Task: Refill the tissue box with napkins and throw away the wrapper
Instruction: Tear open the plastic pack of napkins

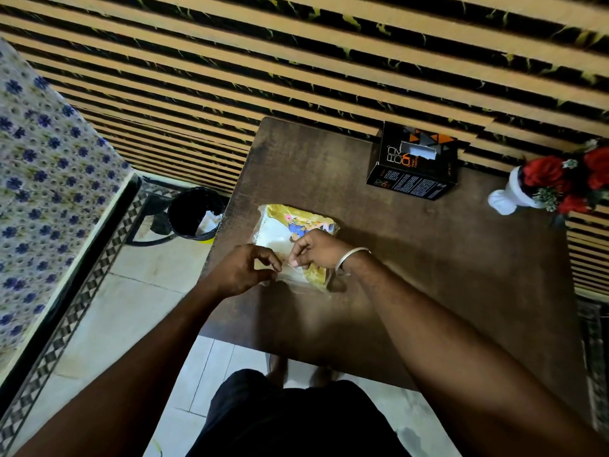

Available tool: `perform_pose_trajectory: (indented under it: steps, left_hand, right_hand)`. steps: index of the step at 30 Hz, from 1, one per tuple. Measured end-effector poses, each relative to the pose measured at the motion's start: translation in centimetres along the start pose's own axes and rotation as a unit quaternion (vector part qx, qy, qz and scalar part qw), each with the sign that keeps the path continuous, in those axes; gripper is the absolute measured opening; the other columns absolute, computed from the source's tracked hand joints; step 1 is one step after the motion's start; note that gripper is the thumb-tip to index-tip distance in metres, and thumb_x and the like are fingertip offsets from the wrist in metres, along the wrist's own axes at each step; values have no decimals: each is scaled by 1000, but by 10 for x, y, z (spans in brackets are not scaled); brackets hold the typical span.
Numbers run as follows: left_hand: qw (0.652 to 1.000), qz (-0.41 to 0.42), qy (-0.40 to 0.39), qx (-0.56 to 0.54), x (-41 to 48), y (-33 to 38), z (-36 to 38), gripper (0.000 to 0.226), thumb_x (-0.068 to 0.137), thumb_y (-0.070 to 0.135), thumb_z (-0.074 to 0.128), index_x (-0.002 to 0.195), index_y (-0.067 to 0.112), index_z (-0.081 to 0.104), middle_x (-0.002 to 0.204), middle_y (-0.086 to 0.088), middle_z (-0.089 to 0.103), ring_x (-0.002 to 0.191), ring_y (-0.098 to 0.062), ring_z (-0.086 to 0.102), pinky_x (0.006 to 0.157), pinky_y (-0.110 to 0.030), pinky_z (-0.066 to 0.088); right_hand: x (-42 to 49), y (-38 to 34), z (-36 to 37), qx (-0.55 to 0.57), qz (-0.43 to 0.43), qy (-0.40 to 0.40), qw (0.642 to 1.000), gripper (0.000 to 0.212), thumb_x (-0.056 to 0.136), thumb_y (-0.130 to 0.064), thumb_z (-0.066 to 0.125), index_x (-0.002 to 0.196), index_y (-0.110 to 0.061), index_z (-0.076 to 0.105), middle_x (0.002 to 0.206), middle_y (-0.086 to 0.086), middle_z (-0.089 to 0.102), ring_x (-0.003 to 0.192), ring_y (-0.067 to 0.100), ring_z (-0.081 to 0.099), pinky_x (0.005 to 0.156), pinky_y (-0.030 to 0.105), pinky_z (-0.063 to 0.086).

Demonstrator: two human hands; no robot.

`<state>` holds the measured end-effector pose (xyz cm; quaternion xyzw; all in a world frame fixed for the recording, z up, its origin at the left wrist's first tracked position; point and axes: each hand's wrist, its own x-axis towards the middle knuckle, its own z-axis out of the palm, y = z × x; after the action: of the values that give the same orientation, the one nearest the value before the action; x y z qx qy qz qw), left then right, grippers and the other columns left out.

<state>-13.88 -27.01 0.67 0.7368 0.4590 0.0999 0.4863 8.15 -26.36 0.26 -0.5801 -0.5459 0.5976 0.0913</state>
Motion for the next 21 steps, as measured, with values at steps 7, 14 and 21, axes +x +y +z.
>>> perform_pose_trajectory:
  steps: [7,14,21]
  left_hand:
    - [998,-29,-8,54,-12,10,16,22,80,17,74,101,15,75,94,3,74,87,-11,65,76,-21,51]
    - [936,-86,-141,310,-24,13,24,29,81,19,54,100,18,77,104,-7,75,97,-28,69,84,-35,56]
    - [976,-167,45,130,-16,40,36,28,88,5,50,104,10,72,89,-14,75,78,-29,74,73,-36,60]
  right_hand:
    - [-8,-3,12,-164,30,-35,985,30,73,-16,84,97,-6,70,82,2,63,76,15,57,63,25,42]
    - [-13,-13,18,-77,20,39,996,16,77,1,68,70,-11,61,52,-5,59,47,9,54,57,25,42]
    - [-24,-47,11,-33,3,34,999,6,83,-2,62,86,-7,60,64,10,57,51,18,51,48,25,46]
